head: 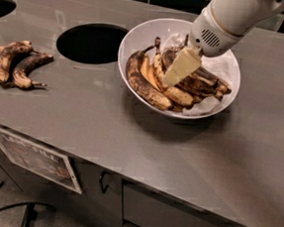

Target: Pick banana from white bowl

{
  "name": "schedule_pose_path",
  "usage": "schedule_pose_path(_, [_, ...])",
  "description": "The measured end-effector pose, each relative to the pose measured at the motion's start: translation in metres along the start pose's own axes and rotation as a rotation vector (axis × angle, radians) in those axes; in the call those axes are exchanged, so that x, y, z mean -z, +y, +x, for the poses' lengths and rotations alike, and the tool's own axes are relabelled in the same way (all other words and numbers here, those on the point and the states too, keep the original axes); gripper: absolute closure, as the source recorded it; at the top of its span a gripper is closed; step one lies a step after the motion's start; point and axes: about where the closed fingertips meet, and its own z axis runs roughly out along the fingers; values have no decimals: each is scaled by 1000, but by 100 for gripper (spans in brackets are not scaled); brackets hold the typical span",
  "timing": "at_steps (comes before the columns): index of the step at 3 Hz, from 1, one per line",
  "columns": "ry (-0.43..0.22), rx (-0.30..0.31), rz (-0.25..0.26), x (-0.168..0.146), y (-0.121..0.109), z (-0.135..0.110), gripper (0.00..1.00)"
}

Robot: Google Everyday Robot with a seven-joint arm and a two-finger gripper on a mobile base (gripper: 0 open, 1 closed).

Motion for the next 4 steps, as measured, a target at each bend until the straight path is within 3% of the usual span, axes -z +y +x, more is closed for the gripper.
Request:
schedule_pose_path(1, [14,-14,10,-1,-1,2,32])
schedule_pose_path(2, [25,-20,15,-2,-2,3,50])
schedule_pose_path(3, [29,-20,14,-3,-2,3,50])
schedule_pose_path(4, [31,-19,11,-4,-2,2,30])
